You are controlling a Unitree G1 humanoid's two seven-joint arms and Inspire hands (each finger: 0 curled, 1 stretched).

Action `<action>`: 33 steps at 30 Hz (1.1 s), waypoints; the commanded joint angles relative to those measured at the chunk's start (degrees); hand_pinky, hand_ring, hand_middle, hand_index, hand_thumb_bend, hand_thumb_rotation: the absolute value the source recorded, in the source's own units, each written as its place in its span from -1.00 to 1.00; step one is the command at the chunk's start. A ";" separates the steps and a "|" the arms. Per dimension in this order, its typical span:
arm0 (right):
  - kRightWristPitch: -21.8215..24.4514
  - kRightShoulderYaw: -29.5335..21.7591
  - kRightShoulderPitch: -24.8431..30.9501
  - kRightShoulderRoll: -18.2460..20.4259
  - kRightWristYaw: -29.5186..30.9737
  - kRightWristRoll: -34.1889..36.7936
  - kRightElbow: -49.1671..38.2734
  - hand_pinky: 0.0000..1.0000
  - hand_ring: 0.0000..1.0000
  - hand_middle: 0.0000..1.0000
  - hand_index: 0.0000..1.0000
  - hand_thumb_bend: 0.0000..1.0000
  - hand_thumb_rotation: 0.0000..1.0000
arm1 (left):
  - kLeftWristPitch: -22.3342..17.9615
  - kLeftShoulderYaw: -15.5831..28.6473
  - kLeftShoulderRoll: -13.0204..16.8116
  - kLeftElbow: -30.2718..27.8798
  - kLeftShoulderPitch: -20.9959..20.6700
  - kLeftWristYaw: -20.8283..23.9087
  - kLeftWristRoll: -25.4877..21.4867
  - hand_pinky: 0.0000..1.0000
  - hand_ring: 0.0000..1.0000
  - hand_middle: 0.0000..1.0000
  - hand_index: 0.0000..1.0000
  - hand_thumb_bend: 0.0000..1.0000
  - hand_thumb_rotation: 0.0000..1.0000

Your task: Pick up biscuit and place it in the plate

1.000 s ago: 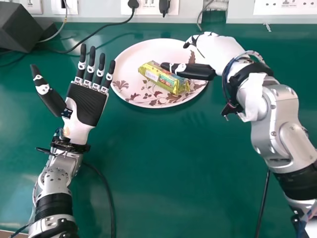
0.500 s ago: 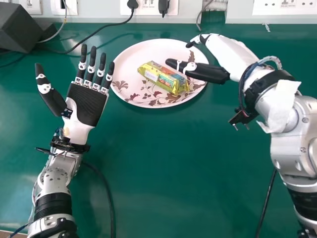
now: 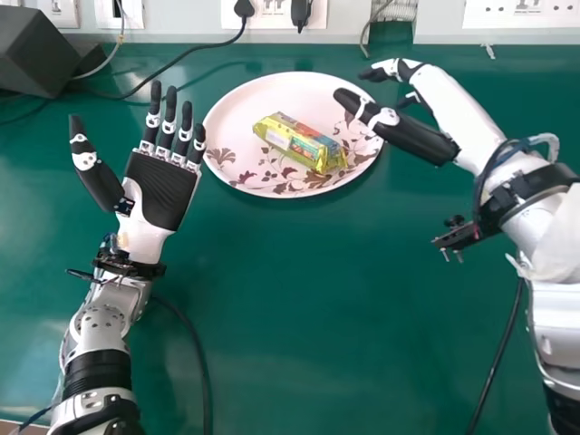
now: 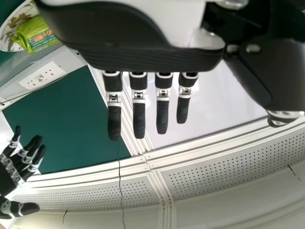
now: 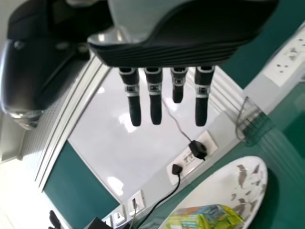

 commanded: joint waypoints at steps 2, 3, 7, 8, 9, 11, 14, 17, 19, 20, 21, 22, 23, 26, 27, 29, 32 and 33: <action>-0.68 -1.13 2.17 0.00 -1.09 1.55 -2.34 0.47 0.61 0.69 0.66 0.93 -0.08 | 0.07 0.10 -0.95 3.62 4.53 -0.14 1.60 0.20 0.49 0.66 0.77 0.79 0.32; -0.88 -1.43 2.69 -0.17 -1.17 1.96 -2.61 0.46 0.61 0.68 0.65 0.93 -0.08 | 0.00 0.12 -0.92 3.75 4.51 -0.22 1.64 0.20 0.48 0.66 0.77 0.80 0.36; -1.00 -2.53 4.48 -0.03 -1.62 4.11 -3.97 0.44 0.59 0.66 0.63 0.95 -0.10 | 0.00 0.20 -1.09 3.29 4.83 0.44 1.71 0.21 0.48 0.65 0.77 0.82 0.40; -0.83 -2.85 4.99 0.27 -1.81 4.76 -4.49 0.44 0.59 0.67 0.63 0.95 -0.11 | 0.11 0.20 -1.07 3.27 4.89 0.37 1.69 0.22 0.48 0.65 0.77 0.81 0.38; -0.98 -3.40 5.60 0.78 -2.11 5.87 -4.89 0.44 0.59 0.67 0.63 0.95 -0.11 | 0.18 0.20 -1.05 3.34 4.90 0.11 1.65 0.23 0.48 0.64 0.76 0.80 0.36; -1.55 -4.70 6.98 1.83 -2.66 8.55 -5.35 0.44 0.59 0.67 0.63 0.94 -0.11 | 0.07 0.18 -1.11 3.35 4.95 -0.09 1.70 0.27 0.48 0.64 0.76 0.79 0.32; -2.52 -6.62 8.94 2.62 -2.78 12.80 -5.51 0.44 0.58 0.66 0.63 0.94 -0.11 | -0.20 0.08 -1.10 3.45 4.97 -0.46 1.92 0.34 0.52 0.70 0.79 0.73 0.26; -4.67 -8.46 10.67 3.44 -2.86 17.34 -4.77 0.43 0.57 0.65 0.62 0.94 -0.11 | -0.11 0.09 -1.07 3.48 4.95 -0.35 1.95 0.33 0.52 0.72 0.80 0.72 0.29; -6.40 -9.55 11.85 3.78 -2.97 19.77 -4.10 0.43 0.56 0.64 0.62 0.94 -0.12 | -0.18 0.05 -1.16 3.30 4.98 -0.05 2.02 0.32 0.51 0.73 0.81 0.72 0.33; -7.23 -10.11 12.44 4.08 -3.09 21.06 -3.78 0.43 0.56 0.64 0.62 0.94 -0.13 | -0.17 0.05 -1.20 3.21 5.01 0.10 2.02 0.32 0.51 0.73 0.81 0.73 0.33; -8.64 -10.85 13.29 4.58 -3.14 22.68 -3.26 0.43 0.55 0.63 0.61 0.95 -0.13 | -0.17 0.07 -1.26 3.07 5.06 0.32 2.00 0.31 0.50 0.73 0.82 0.73 0.33; -10.21 -11.56 14.19 5.07 -3.24 24.15 -2.67 0.42 0.54 0.63 0.61 0.95 -0.12 | -0.35 0.06 -1.29 3.01 5.09 0.24 2.05 0.30 0.50 0.73 0.82 0.72 0.34; -11.41 -11.97 14.81 5.28 -3.36 25.15 -2.20 0.43 0.55 0.63 0.61 0.94 -0.11 | -0.49 0.05 -1.32 2.99 5.11 0.15 2.10 0.29 0.49 0.72 0.83 0.70 0.36; -14.22 -13.42 17.20 6.38 -3.83 28.38 -1.14 0.43 0.55 0.64 0.61 0.93 -0.10 | -0.52 0.00 -1.14 3.39 4.94 -0.38 2.10 0.30 0.47 0.71 0.82 0.65 0.37; -14.97 -13.81 17.88 6.62 -3.84 29.49 -0.80 0.43 0.55 0.64 0.61 0.93 -0.09 | -0.49 0.00 -1.07 3.54 4.87 -0.48 2.09 0.33 0.48 0.71 0.82 0.65 0.39; -15.70 -14.70 19.11 7.45 -3.73 32.65 -0.21 0.42 0.55 0.64 0.60 0.93 -0.10 | -0.41 0.03 -1.03 3.56 4.82 -0.29 2.03 0.42 0.50 0.72 0.85 0.68 0.40; -17.61 -15.36 20.38 8.50 -3.93 35.69 0.89 0.43 0.55 0.64 0.60 0.93 -0.11 | -0.26 0.02 -0.88 3.82 4.66 -0.47 1.98 0.45 0.51 0.71 0.86 0.68 0.41; -18.60 -15.51 20.80 8.75 -3.78 36.37 1.43 0.43 0.55 0.64 0.60 0.93 -0.11 | -0.26 -0.02 -0.87 3.78 4.65 -0.46 2.00 0.44 0.51 0.72 0.86 0.68 0.42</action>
